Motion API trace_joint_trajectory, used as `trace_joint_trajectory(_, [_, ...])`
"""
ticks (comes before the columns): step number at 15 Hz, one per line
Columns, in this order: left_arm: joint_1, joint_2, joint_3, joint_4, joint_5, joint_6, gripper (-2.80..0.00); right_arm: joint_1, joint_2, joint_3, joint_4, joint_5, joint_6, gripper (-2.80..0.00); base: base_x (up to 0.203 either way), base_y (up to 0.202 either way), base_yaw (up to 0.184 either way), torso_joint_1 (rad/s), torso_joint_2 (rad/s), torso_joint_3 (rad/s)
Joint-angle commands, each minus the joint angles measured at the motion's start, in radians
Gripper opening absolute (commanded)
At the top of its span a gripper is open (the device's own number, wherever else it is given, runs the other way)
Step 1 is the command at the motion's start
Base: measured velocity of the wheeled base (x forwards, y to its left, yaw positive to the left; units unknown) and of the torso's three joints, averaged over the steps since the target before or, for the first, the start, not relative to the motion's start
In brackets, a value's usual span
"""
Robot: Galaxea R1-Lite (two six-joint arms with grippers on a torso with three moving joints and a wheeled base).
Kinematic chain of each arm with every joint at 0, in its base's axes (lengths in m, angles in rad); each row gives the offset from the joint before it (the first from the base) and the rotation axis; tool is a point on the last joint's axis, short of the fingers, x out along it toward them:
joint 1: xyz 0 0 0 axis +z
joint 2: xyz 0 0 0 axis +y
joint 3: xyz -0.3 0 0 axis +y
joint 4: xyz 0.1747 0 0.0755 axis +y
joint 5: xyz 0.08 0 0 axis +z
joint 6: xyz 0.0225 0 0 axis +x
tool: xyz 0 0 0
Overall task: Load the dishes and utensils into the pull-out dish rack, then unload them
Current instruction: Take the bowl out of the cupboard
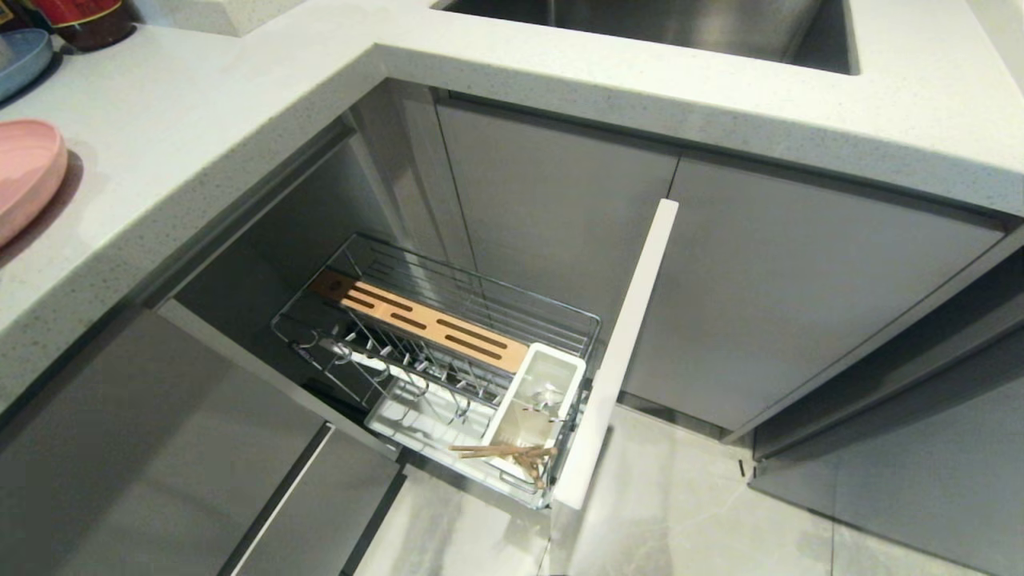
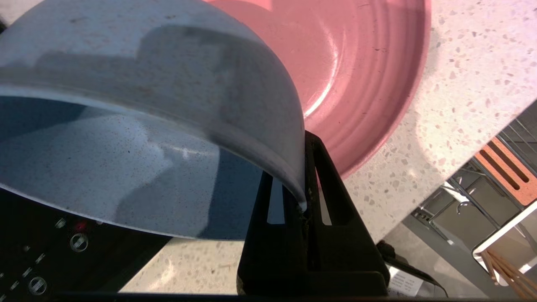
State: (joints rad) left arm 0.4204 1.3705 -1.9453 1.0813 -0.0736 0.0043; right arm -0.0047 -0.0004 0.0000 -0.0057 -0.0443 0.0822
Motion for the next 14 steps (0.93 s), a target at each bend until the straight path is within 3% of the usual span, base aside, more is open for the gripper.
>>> trace_joint_trajectory(1, [-0.006, 0.025, 0.000, 0.005, 0.009, 0.000, -2.80, 0.000, -0.004, 0.000, 0.000, 0.000, 0.001, -2.80, 0.000, 0.000, 0.000, 0.000, 0.00, 0.000])
trace_joint_trajectory(8, [-0.006, 0.033, 0.000, 0.008, 0.039, -0.001, -2.80, 0.000, -0.004, 0.000, 0.000, 0.000, 0.001, -2.80, 0.000, 0.000, 0.000, 0.000, 0.00, 0.000])
trace_joint_trajectory(9, [-0.006, 0.035, 0.000, 0.006, 0.051, -0.001, 0.00, 0.000, -0.004, 0.000, 0.000, 0.000, 0.001, -2.80, 0.000, 0.000, 0.000, 0.000, 0.00, 0.000])
trace_joint_trajectory(14, [-0.002, 0.030, 0.000, 0.002, 0.081, -0.007, 0.00, 0.000, -0.004, 0.000, 0.000, 0.000, 0.001, -2.80, 0.000, 0.000, 0.000, 0.000, 0.00, 0.000])
